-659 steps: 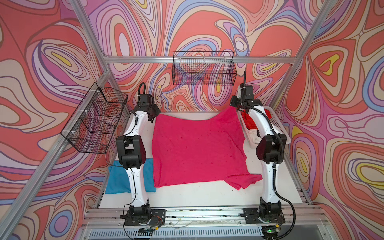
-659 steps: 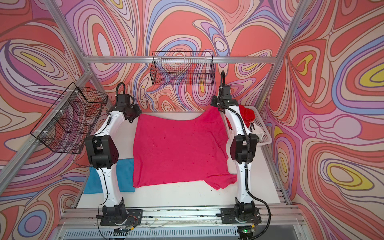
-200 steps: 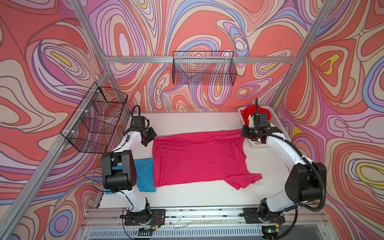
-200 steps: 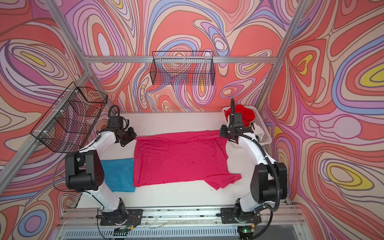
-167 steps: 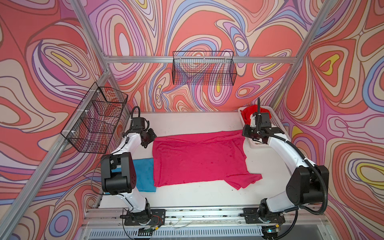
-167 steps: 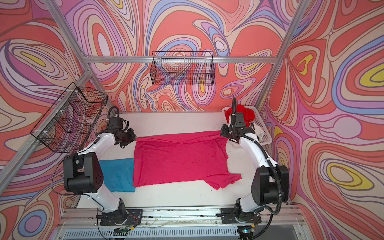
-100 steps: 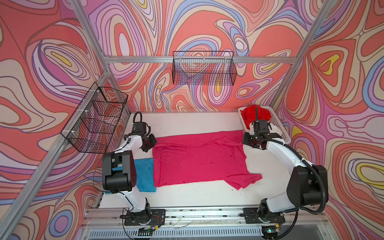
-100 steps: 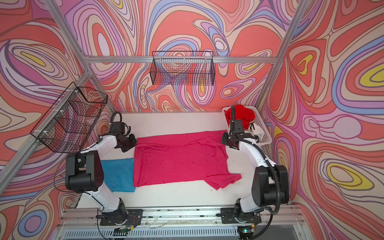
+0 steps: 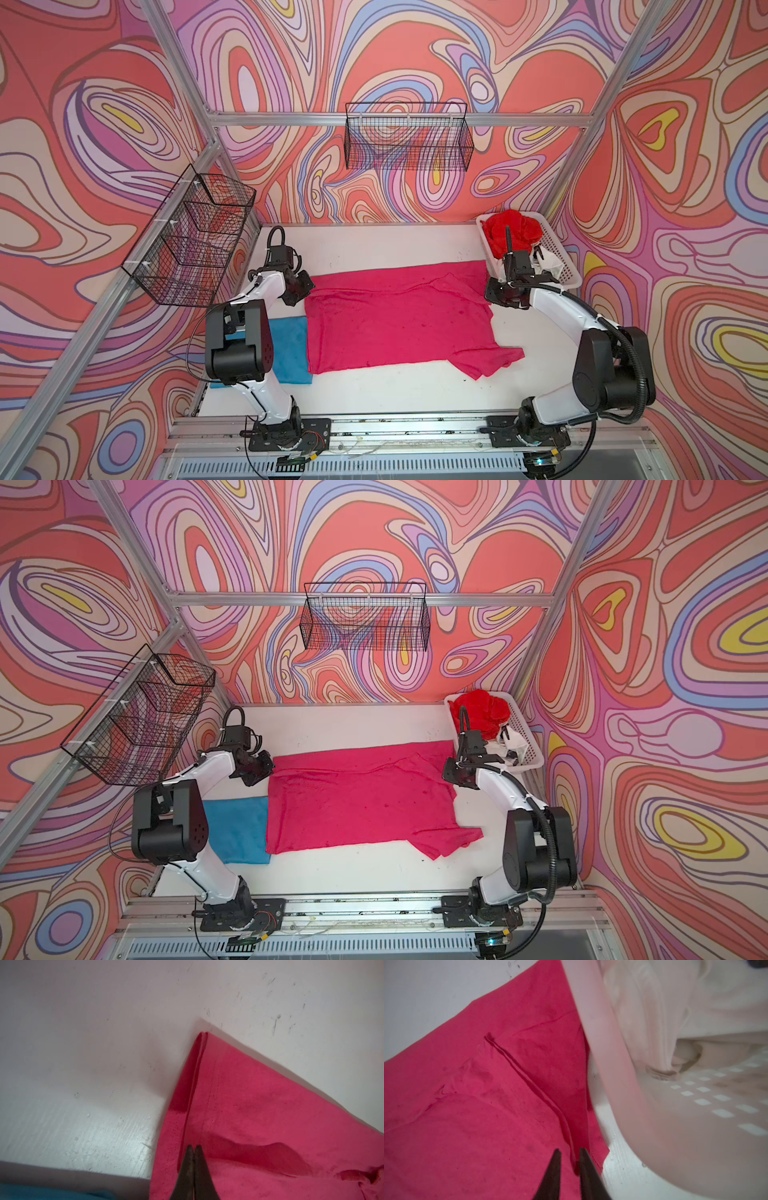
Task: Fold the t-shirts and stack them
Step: 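Lower the pink t-shirt and regrasp its farther corners with both grippers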
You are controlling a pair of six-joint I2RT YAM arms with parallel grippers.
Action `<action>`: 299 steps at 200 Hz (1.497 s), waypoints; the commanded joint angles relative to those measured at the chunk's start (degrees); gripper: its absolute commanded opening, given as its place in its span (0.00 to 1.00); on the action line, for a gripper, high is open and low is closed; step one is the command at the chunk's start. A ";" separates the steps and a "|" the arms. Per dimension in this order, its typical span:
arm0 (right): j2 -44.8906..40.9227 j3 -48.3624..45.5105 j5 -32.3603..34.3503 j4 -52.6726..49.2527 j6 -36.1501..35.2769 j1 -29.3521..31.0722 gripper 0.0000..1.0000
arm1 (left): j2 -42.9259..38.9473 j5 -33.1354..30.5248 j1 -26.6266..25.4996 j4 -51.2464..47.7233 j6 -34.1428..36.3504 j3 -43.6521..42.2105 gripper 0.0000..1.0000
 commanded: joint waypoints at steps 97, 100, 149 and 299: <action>6.94 9.50 -0.37 1.26 0.57 3.89 0.34 | 6.88 5.48 -11.93 -1.13 -8.33 9.49 0.40; 7.38 9.68 -0.40 1.55 0.62 3.90 0.34 | 7.56 5.48 -12.12 -1.20 -8.65 9.79 0.40; 15.79 14.87 -0.86 3.34 -0.34 3.98 0.38 | 17.71 3.17 -11.64 -7.61 -8.98 15.47 0.36; 26.62 22.37 -3.63 5.30 1.84 3.63 0.42 | 18.07 -2.21 -3.70 -12.84 -3.91 10.69 0.17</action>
